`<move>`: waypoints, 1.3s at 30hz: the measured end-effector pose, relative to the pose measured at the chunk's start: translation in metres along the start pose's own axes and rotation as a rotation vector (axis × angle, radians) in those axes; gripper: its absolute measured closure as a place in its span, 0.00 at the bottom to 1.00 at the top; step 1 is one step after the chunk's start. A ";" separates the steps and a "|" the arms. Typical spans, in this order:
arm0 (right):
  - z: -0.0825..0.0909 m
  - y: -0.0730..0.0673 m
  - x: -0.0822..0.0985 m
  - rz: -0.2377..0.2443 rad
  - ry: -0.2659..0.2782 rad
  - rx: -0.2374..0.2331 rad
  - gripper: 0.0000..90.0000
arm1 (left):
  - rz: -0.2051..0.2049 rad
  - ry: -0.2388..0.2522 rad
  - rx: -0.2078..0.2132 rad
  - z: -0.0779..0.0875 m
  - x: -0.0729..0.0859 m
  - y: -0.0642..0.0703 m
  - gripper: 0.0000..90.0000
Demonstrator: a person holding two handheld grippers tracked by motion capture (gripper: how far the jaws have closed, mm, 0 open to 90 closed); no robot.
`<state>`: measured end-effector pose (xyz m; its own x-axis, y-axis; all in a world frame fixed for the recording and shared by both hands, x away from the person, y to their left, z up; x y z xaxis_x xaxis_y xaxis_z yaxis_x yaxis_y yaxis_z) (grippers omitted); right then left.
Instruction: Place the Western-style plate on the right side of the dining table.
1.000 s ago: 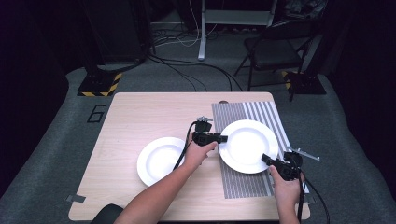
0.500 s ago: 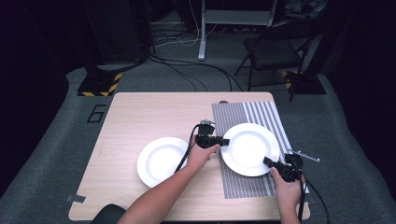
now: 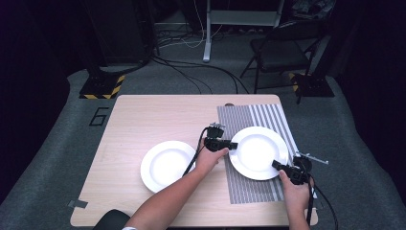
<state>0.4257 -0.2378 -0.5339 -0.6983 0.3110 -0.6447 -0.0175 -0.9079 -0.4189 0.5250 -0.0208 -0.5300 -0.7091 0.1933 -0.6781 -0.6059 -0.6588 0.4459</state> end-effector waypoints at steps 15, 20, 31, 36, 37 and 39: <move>-0.015 0.006 -0.007 -0.017 -0.027 0.063 0.65 | 0.007 -0.012 -0.027 -0.010 -0.002 -0.006 0.70; -0.019 0.006 -0.009 -0.025 -0.030 0.067 0.65 | 0.010 -0.021 -0.028 -0.012 -0.001 -0.009 0.70; -0.021 0.013 -0.012 -0.020 -0.016 0.090 0.65 | 0.023 0.000 -0.028 -0.019 0.000 -0.006 0.70; -0.022 0.016 -0.013 -0.034 -0.013 0.081 0.65 | 0.020 -0.001 -0.023 -0.020 -0.001 -0.005 0.70; -0.022 0.016 -0.013 -0.032 -0.015 0.083 0.65 | 0.020 -0.001 -0.023 -0.020 -0.001 -0.005 0.70; -0.023 0.017 -0.013 -0.033 -0.016 0.081 0.65 | 0.016 -0.001 -0.026 -0.020 -0.001 -0.005 0.70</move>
<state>0.4511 -0.2507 -0.5468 -0.7081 0.3370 -0.6205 -0.0983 -0.9173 -0.3860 0.5361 -0.0322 -0.5440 -0.7188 0.1834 -0.6706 -0.5851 -0.6805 0.4411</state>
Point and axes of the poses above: each handheld gripper's, and its own axes: z roughly backward along the jaws, x roughly out of its underside, y roughly to its right, the point moved 7 cm from there along -z, roughly forward along the jaws, and after that the axes turned 1 degree about -x, right-handed, at the moved point
